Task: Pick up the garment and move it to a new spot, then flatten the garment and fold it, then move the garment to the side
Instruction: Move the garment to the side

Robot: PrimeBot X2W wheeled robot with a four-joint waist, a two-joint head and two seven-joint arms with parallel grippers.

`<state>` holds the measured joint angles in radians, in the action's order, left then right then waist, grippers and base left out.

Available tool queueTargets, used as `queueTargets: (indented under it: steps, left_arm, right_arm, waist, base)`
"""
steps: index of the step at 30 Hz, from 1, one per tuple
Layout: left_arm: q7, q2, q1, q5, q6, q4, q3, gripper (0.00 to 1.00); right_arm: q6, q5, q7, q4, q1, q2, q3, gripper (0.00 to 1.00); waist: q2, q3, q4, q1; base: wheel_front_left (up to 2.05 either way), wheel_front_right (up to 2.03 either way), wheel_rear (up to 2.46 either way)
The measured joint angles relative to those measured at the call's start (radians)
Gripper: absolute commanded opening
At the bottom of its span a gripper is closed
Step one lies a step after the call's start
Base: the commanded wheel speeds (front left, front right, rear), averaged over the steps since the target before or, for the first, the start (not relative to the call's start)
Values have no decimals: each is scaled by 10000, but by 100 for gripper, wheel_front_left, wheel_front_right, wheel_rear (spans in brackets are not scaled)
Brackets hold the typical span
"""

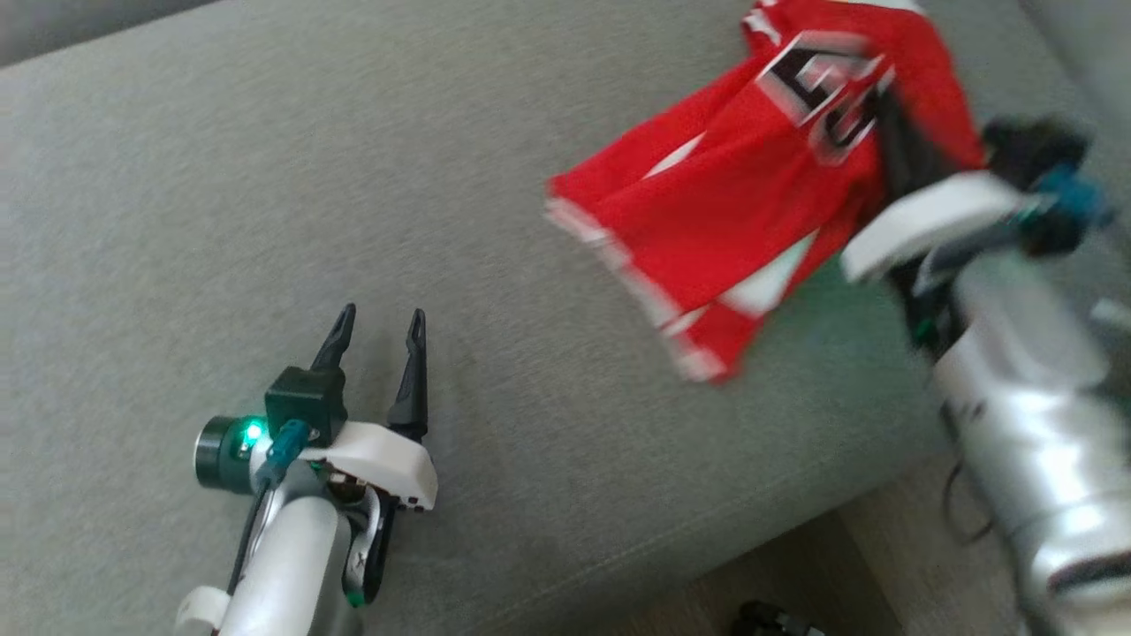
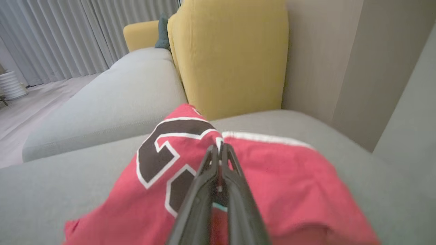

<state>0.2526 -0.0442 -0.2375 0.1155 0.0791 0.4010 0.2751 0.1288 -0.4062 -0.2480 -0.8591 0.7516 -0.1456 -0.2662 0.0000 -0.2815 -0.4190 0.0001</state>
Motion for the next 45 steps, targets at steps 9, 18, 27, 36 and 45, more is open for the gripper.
queueTargets:
  steps: [9,18,27,36,45]
  left_arm:
    - [0,-2,-26,-86,4,100,31,100]
    - [0,-2,-29,-84,90,-29,0,100]
    - [0,6,-207,-77,186,-21,-54,100]
    - [0,10,170,-75,769,-209,-435,100]
    - [2,8,846,61,1158,-167,-688,100]
  right_arm:
    - [0,2288,-25,-936,1574,-1152,2968,0]
    - [0,4865,-27,-711,1457,-1496,4755,100]
    - [0,5737,-29,153,1121,-805,5636,100]
    - [0,4798,-31,1421,-453,529,4215,100]
    - [0,4027,-29,1699,-2657,844,3333,100]
  waist:
    - [0,-305,927,0]
    - [0,-261,1071,0]
    - [0,-99,1214,0]
    - [0,406,1856,0]
    - [0,966,2705,0]
  base:
    - [0,0,0]
    - [0,0,0]
    - [0,0,0]
    - [0,0,0]
    - [0,0,0]
